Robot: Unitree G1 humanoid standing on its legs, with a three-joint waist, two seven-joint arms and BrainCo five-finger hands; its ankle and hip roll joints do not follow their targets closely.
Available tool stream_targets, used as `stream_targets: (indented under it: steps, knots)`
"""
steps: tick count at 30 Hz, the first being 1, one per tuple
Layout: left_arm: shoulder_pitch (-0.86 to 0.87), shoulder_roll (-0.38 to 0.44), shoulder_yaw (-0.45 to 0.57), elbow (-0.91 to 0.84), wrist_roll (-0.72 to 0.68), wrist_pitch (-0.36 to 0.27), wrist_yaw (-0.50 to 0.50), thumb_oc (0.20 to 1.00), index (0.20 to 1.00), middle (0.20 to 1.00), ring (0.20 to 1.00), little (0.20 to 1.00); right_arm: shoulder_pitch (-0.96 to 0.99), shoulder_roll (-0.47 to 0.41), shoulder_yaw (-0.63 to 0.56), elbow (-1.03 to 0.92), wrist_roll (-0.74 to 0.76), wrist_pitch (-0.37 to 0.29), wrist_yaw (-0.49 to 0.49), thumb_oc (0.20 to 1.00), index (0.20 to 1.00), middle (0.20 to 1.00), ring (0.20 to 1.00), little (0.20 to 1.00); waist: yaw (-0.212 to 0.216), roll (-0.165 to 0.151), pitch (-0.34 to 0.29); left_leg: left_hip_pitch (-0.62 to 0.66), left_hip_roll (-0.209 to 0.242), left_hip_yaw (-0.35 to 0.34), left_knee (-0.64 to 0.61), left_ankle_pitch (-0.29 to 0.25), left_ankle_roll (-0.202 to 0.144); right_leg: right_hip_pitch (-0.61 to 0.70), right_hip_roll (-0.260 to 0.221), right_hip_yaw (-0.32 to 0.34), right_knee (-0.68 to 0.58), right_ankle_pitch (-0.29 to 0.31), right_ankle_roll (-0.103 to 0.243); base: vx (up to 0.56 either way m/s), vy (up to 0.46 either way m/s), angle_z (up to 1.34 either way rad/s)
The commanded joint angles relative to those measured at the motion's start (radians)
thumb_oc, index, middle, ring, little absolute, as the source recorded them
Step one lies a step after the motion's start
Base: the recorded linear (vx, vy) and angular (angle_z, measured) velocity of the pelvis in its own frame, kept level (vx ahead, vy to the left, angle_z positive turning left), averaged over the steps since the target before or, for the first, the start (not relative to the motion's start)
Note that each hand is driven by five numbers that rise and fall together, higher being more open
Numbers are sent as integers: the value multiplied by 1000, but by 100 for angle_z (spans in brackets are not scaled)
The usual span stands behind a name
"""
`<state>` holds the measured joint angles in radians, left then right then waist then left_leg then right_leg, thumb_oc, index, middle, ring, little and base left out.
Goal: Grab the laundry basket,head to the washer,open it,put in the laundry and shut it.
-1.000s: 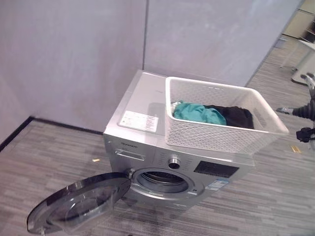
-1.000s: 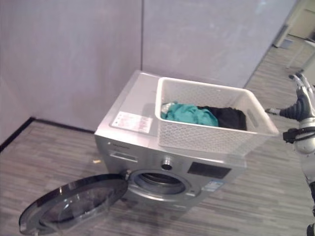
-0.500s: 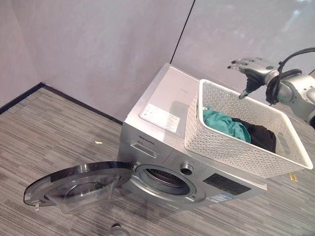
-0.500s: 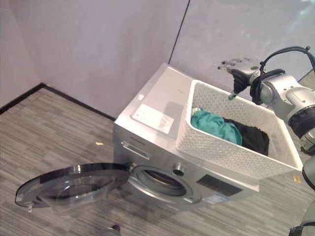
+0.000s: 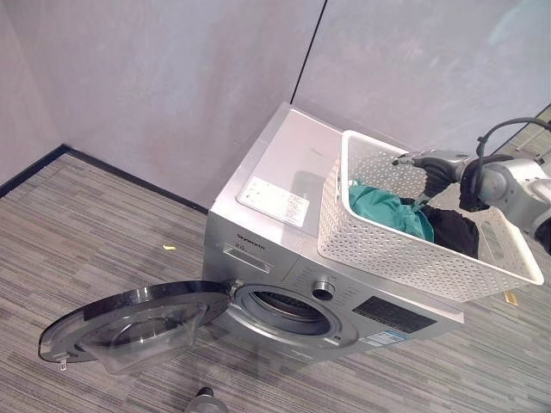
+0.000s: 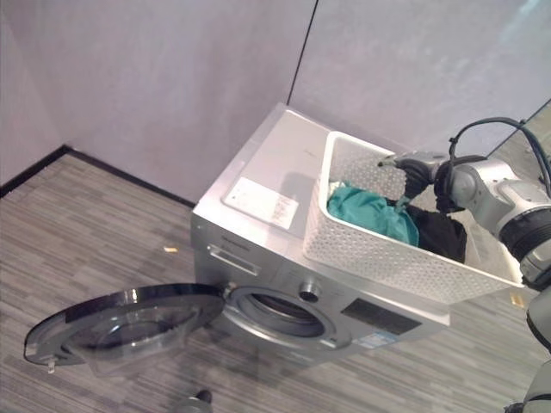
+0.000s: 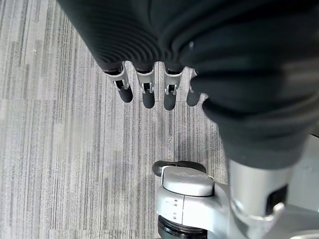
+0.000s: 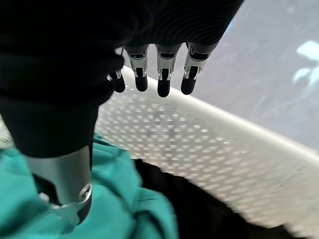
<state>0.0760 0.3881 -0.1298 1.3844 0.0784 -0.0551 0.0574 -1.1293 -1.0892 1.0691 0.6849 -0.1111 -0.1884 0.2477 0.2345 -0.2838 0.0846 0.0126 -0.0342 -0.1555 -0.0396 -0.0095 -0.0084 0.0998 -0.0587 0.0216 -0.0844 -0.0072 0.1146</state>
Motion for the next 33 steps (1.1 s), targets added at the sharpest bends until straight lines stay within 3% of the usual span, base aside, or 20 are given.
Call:
stream_targets:
  steps: [1, 5, 9, 12, 13, 17, 20, 33]
  knots:
    - [-3, 27, 6, 23, -17, -7, -2, 1000, 1000, 1000, 1000, 1000, -30, 6, -36, 53, 12, 39, -12, 1000, 1000, 1000, 1000, 1000, 22, 10, -40, -40, 22, -13, -19, 0, -11, -55, -30, 17, 20, 34, 47, 0, 0, 0]
    - [-15, 29, 1, 28, -20, -5, 3, 1000, 1000, 1000, 1000, 1000, -29, 84, -66, 143, -33, 53, -40, 1000, 1000, 1000, 1000, 1000, 33, 8, -27, -47, 21, -16, -21, 5, -10, -60, -30, 11, 17, 40, 47, 0, 0, 0]
    - [-25, 39, 0, 35, -30, -6, 6, 1000, 1000, 1000, 1000, 1000, -87, 189, -23, 224, -84, 54, -33, 1000, 1000, 1000, 1000, 1000, 79, -15, 2, -79, 19, -24, -21, 14, -8, -84, -32, 1, 10, 58, 51, -31, -4, 6]
    - [-31, 45, -5, 36, -28, -7, 3, 1000, 1000, 1000, 1000, 1000, -87, 204, -2, 248, -83, 53, -8, 1000, 1000, 1000, 1000, 1000, 98, -28, 17, -96, 15, -34, -20, 19, -10, -94, -34, -9, 9, 63, 52, -33, -5, 7]
    - [-44, 55, -17, 32, -22, -8, -8, 1000, 1000, 1000, 1000, 1000, -80, 208, 28, 259, -59, 62, 50, 1000, 1000, 1000, 1000, 1000, 122, -44, 36, -117, 8, -54, -21, 27, -11, -105, -39, -22, 5, 71, 55, -14, 8, 27]
    - [-60, 64, -24, 26, -18, -7, -16, 1000, 1000, 1000, 1000, 1000, -69, 211, 57, 270, -50, 77, 107, 1000, 1000, 1000, 1000, 1000, 134, -57, 45, -130, 5, -71, -24, 32, -13, -110, -42, -34, 1, 73, 56, 3, 0, 26]
    - [-109, 95, -36, 19, -16, -3, -27, 1000, 1000, 1000, 1000, 1000, -52, 220, 117, 281, -82, 122, 207, 1000, 1000, 1000, 1000, 1000, 160, -82, 61, -150, -4, -96, -26, 37, -16, -118, -46, -51, -1, 75, 58, 28, 5, 19]
    - [-164, 88, -55, 34, -25, 19, -7, 1000, 1000, 1000, 1000, 1000, -33, 349, 76, 446, -360, 133, 143, 1000, 1000, 1000, 1000, 1000, 151, -91, 51, -120, -7, -93, -26, 22, -10, -93, -45, -58, 0, 56, 46, 14, 1, 3]
